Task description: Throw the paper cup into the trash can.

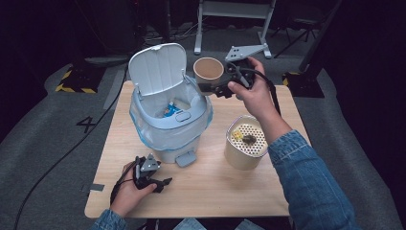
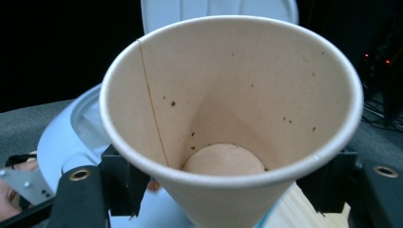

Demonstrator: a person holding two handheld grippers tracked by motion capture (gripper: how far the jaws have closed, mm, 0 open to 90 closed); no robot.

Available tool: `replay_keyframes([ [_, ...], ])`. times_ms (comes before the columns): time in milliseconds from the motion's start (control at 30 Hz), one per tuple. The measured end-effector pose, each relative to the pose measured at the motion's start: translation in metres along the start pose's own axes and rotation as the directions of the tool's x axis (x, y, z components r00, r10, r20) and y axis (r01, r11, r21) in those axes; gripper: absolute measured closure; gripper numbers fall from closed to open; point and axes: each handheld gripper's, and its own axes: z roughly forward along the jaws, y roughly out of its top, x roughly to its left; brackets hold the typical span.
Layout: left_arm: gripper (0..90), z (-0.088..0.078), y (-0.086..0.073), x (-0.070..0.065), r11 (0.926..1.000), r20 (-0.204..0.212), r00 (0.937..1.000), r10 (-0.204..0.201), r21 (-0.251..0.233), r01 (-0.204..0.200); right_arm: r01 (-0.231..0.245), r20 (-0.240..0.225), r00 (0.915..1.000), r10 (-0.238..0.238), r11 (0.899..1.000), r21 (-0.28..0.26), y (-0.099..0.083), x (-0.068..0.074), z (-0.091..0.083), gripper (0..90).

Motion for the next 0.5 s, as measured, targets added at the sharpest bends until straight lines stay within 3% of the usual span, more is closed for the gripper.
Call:
replay_keyframes([
  [300,23.1,0.0,0.0,0.0,1.0,-0.001,1.0,0.0,-0.001,0.0,-0.002,-0.02,0.9998,0.002,1.0,0.005,0.01,0.01,0.035,29.5],
  [500,23.2,0.0,0.0,0.0,1.0,0.001,1.0,0.001,0.001,-0.001,0.01,-0.039,0.9992,-0.009,0.999,0.042,0.011,0.018,0.053,29.4],
])
